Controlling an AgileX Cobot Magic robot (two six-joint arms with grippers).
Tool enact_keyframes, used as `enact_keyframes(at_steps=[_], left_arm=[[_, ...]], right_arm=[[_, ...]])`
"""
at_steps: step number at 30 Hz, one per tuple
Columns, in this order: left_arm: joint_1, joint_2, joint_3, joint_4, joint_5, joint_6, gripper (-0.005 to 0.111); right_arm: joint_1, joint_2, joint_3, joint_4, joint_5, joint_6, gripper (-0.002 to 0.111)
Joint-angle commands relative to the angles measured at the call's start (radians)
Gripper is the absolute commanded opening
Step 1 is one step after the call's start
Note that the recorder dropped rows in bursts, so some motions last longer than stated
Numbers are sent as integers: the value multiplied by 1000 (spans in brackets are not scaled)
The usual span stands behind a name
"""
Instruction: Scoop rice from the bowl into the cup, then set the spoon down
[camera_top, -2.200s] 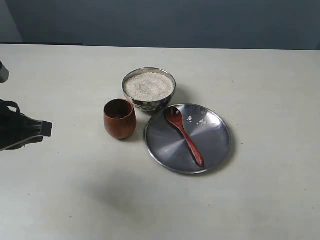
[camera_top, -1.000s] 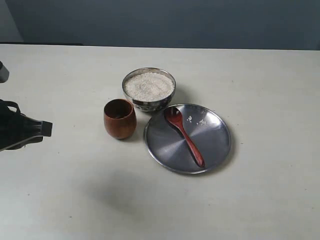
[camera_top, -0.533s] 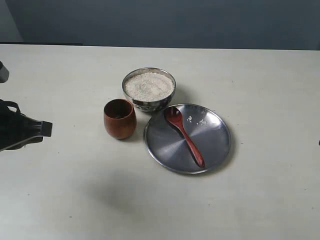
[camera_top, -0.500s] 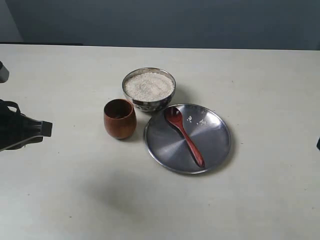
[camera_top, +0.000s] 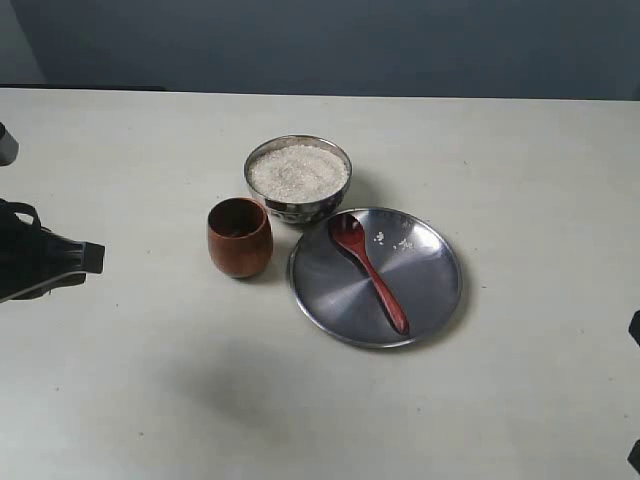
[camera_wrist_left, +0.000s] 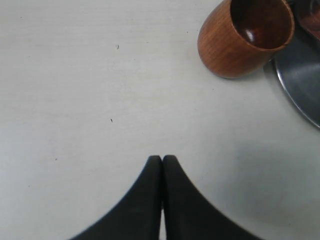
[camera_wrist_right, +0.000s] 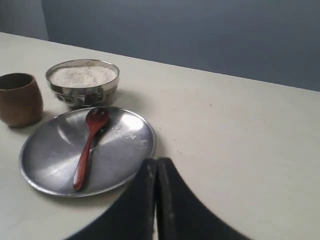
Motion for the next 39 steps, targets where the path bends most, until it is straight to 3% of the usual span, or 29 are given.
enact_keyframes(at_steps=[1,9,13,39], left_arm=[[-3,3,-5,8,-3,-1,0],[-3,3,-5,8,-3,-1,0],[-3,3,-5,7,-5,-1,0],[-3,3,-5,7,-5,-1,0]], right_arm=[[-82,-7,5,-6,-12,6,0],[-319,-7,5,-9,-5,6,0],[-360,-7,5,-9,-3,6,0],[-378,-7,5,56,43,-50,0]])
